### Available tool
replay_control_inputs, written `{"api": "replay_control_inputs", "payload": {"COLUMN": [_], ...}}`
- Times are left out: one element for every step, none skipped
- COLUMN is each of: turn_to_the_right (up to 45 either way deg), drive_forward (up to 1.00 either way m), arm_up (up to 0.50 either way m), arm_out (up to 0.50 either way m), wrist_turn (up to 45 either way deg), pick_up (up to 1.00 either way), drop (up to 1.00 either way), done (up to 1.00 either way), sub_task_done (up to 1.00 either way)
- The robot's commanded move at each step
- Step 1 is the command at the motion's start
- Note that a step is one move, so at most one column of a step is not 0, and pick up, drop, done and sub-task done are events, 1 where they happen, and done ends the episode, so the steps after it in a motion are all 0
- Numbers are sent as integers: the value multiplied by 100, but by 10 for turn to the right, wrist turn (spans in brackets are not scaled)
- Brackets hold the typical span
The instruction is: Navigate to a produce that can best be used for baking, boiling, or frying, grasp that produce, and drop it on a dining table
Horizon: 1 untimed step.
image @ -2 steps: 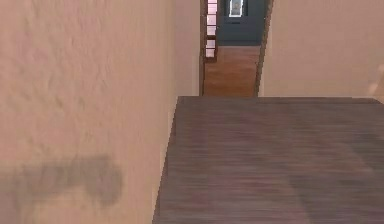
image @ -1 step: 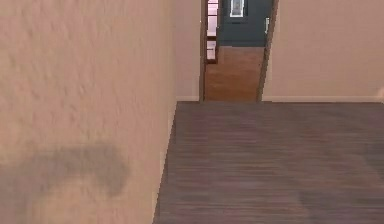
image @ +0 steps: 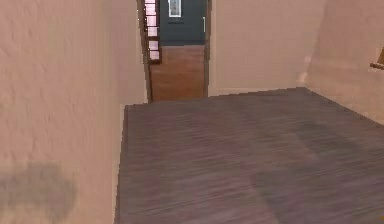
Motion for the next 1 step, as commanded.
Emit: {"api": "replay_control_inputs", "payload": {"turn_to_the_right": [0], "drive_forward": [100], "arm_up": [0], "arm_out": [0], "wrist_turn": [0], "pick_up": [0], "drop": [0], "done": [0], "sub_task_done": [0]}}
